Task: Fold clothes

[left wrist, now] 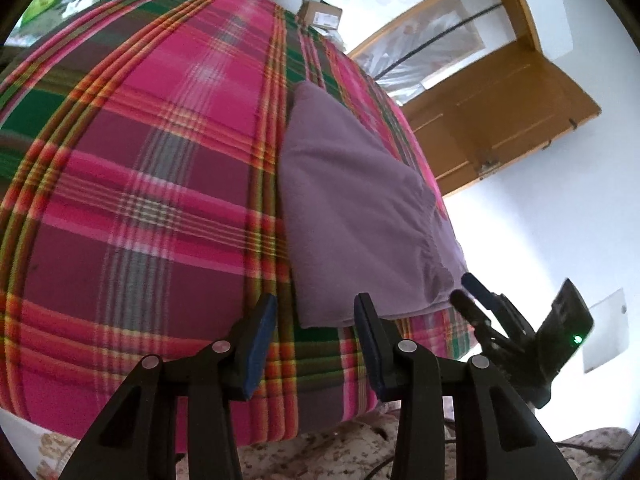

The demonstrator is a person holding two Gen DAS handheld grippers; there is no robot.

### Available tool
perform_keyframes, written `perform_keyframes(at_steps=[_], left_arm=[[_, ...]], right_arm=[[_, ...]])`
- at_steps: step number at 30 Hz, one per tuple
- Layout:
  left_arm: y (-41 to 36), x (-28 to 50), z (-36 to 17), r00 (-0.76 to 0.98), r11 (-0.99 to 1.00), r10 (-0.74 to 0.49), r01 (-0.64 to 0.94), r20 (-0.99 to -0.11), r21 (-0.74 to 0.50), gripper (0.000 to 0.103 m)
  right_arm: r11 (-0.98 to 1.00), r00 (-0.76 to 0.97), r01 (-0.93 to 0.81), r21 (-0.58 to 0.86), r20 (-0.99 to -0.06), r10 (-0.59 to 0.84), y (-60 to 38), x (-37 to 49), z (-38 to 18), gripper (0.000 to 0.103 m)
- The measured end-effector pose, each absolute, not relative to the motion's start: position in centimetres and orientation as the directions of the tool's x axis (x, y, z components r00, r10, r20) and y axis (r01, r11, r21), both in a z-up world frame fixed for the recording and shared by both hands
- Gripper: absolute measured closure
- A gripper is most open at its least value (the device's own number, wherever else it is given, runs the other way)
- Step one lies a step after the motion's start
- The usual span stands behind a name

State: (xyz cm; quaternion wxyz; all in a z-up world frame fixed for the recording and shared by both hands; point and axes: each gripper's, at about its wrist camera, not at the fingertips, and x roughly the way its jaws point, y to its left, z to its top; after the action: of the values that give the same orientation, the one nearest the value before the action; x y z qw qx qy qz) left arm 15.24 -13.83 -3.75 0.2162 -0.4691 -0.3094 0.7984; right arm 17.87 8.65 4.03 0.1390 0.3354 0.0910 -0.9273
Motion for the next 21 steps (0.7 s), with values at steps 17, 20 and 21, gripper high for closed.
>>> perform_keyframes(at_steps=[17,20,21], left_arm=[[-15.3,12.3,-3.2,-0.482,-0.717,0.605,0.016,-0.634,-0.697,0.048],[-15.1,11.4,-2.9,-0.498,-0.741,0.571,0.029,-0.653,-0.671,0.047],[-14.9,11.1,-2.7,-0.5,-0.752,0.563,0.021,-0.658,-0.659,0.043]], right_arm=[[-0.74,-0.549,0.667,-0.093,-0.732,-0.403,-3.8,15.6,0.1,0.046],[-0.726,-0.558,0.676,-0.129,-0.733,-0.389,-4.9,16.0,-0.4,0.04],[-0.725,-0.569,0.672,-0.147,-0.73,-0.379,-5.0,16.1,-0.5,0.04]])
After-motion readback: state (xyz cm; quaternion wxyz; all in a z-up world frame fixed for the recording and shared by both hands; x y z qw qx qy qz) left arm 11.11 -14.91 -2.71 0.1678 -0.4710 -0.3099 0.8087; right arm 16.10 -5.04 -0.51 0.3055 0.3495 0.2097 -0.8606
